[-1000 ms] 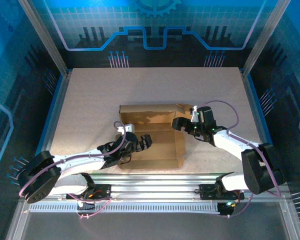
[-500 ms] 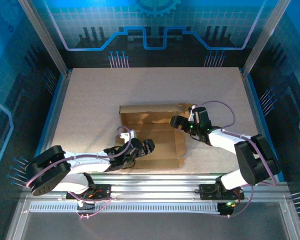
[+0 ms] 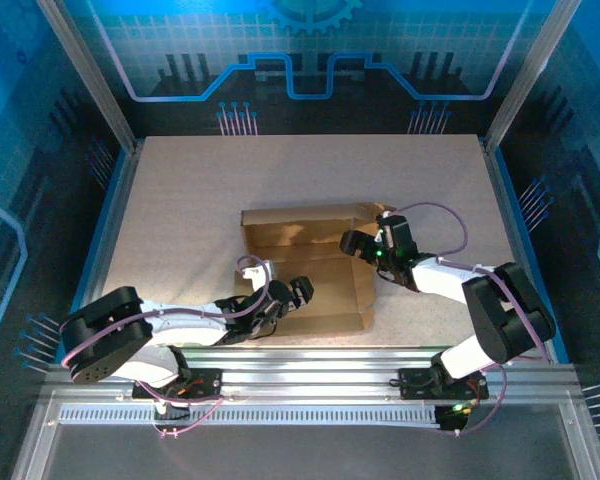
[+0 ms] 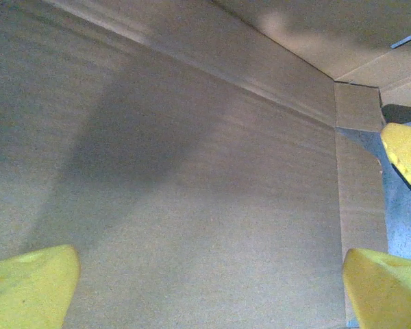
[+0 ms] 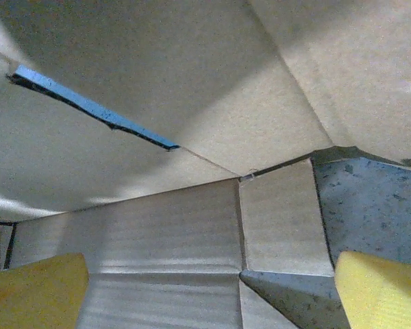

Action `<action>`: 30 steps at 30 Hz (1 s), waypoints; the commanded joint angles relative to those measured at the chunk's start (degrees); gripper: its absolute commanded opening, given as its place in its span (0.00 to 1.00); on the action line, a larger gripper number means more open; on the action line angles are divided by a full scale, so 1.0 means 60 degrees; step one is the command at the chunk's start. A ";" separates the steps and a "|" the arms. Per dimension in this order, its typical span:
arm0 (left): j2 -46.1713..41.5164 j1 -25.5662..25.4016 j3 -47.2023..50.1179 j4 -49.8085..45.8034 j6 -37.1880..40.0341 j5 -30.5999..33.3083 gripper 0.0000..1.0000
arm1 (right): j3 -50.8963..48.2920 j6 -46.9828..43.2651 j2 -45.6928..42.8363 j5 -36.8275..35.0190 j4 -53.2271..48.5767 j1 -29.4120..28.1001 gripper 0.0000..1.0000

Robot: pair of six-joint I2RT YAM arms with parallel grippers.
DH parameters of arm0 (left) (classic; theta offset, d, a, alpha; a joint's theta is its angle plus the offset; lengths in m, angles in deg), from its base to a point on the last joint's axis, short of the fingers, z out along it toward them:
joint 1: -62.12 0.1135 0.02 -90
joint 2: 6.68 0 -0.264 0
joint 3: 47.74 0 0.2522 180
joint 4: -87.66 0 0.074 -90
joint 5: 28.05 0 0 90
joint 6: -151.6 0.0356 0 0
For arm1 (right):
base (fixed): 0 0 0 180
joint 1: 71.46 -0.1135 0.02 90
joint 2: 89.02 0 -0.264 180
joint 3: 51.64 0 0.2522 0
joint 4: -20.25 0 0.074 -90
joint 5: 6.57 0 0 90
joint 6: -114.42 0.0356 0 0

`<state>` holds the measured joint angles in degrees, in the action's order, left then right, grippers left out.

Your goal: Fold the paper box

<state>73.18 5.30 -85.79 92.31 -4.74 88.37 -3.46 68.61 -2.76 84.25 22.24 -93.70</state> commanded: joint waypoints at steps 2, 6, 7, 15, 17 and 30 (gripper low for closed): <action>0.0098 -0.0141 0.0044 -0.0665 -0.0426 -0.0052 0.99 | -0.0115 0.0120 0.0048 -0.0733 0.0205 -0.0131 0.94; 0.0065 -0.0141 0.0043 -0.0682 -0.0399 -0.0066 0.99 | 0.0005 0.0085 0.0310 -0.0501 0.0441 -0.0131 0.94; 0.0065 -0.0133 0.0040 -0.0681 -0.0383 -0.0078 0.99 | 0.0019 0.0079 0.0368 -0.0384 0.0539 -0.0129 0.94; 0.0072 -0.0140 -0.0004 -0.0738 -0.0362 -0.0110 0.99 | 0.0029 -0.0095 0.0590 0.0142 0.1234 -0.0259 0.92; 0.0053 -0.0140 0.0007 -0.0777 -0.0368 -0.0099 0.99 | -0.0033 -0.0244 0.0386 0.0071 0.1337 -0.0361 0.92; 0.0080 -0.0140 -0.0225 -0.1076 -0.0071 -0.0228 0.99 | 0.0357 -0.0870 0.0404 0.0079 0.1399 -0.0896 0.92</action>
<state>73.15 5.15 -86.53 90.39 -5.53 88.91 -3.29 65.31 -0.92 84.29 28.09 -97.39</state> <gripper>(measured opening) 0.993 0.919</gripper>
